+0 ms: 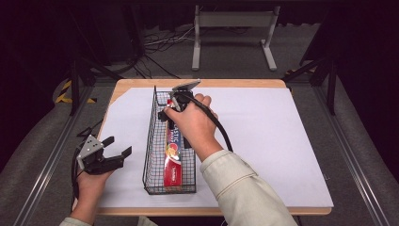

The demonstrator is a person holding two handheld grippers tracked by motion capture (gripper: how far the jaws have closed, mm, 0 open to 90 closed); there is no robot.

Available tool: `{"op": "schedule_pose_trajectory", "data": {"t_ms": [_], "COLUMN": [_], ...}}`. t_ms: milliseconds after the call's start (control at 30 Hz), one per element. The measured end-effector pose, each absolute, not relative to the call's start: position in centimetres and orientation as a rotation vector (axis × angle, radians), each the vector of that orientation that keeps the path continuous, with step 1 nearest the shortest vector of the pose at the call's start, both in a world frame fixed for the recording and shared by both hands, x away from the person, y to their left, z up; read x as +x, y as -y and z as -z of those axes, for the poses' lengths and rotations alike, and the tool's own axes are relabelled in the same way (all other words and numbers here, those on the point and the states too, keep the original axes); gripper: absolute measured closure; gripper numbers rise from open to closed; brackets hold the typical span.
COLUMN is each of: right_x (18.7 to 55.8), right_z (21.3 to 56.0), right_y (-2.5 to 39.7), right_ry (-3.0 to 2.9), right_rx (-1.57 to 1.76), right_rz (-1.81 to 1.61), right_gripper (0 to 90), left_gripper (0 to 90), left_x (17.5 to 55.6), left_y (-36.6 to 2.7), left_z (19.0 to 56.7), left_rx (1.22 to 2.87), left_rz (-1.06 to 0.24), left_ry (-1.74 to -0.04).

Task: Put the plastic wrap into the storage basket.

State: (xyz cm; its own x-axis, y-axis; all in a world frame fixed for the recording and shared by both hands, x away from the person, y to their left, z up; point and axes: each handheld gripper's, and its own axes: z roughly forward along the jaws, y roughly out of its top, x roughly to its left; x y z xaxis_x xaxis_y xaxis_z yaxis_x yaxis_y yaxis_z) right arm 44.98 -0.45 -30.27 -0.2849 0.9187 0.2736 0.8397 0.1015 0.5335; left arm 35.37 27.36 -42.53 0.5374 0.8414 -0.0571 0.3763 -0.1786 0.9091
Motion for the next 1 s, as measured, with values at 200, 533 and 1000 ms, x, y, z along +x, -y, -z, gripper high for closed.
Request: {"op": "schedule_pose_trajectory", "data": {"t_ms": [200,533,1000], "right_x": [44.1,42.6,42.4], "right_z": [29.0,28.2,28.1], "right_y": [2.0,6.5,13.3], "right_ry": [-2.258,-2.314,-2.314], "right_rx": [1.728,1.428,1.07], "right_rz": [-0.974,-1.002,-1.032], "right_gripper": [23.0,19.4,16.5], "left_gripper": [18.4,18.4,18.5], "left_x": [35.6,35.5,35.3], "left_y": [-27.2,-27.2,-27.2], "left_z": [42.5,42.5,42.4], "left_rx": [1.783,1.784,1.793], "left_rz": [-0.58,-0.58,-0.584], "left_ry": [-1.006,-1.008,-1.012]}}
